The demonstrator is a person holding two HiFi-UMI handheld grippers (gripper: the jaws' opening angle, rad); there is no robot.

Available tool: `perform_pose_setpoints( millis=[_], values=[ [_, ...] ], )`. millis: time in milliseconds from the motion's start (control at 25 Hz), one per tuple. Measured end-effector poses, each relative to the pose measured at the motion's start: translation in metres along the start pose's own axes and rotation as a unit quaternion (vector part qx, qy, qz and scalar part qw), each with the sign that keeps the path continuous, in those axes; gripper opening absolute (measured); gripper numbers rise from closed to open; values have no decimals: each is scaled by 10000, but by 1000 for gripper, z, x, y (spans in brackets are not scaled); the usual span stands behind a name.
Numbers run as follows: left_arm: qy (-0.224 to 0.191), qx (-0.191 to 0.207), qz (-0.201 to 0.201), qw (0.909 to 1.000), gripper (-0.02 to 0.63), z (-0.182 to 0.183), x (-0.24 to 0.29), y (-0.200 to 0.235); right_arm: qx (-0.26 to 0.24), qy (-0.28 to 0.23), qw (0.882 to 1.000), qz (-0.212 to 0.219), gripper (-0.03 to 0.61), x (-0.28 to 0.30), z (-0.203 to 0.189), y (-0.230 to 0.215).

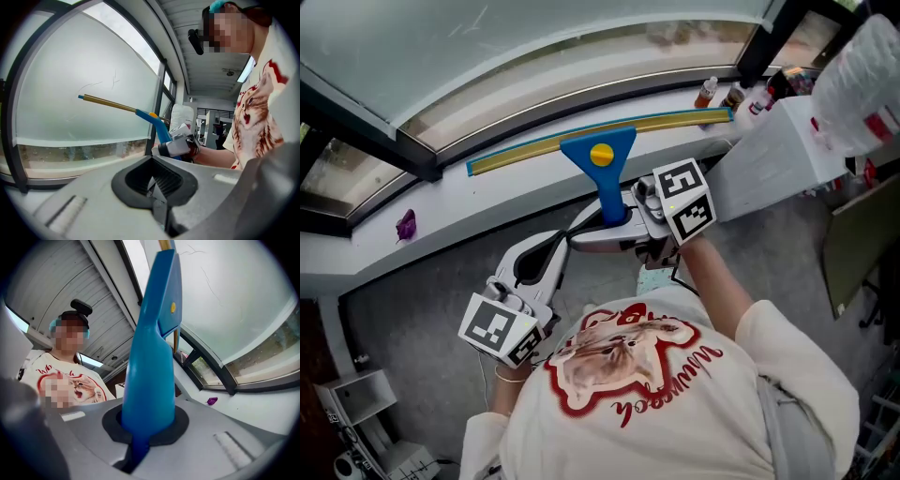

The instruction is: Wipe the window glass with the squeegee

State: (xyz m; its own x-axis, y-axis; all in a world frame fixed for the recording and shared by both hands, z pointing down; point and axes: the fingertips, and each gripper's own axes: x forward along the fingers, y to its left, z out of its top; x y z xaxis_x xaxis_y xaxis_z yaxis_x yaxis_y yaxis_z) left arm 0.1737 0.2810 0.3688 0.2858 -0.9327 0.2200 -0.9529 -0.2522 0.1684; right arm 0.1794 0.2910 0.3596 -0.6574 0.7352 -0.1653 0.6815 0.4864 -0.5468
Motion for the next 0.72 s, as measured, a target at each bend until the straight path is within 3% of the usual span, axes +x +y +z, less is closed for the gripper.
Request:
perform_pose_setpoints(
  millis=[240,400,720],
  values=[
    [-317,-116,-78,9994,5,47,124,-2,-146,143,9998,-5,23,-111,65,-29],
    [-299,-121,-192,9993,5,71,198,-10,-52,22,9999,-123,23,-182,99,-43],
    [-415,-200,-440,9980,5,101,275,9,18,164,9998,-53,21,-239,113,-76]
  ],
)
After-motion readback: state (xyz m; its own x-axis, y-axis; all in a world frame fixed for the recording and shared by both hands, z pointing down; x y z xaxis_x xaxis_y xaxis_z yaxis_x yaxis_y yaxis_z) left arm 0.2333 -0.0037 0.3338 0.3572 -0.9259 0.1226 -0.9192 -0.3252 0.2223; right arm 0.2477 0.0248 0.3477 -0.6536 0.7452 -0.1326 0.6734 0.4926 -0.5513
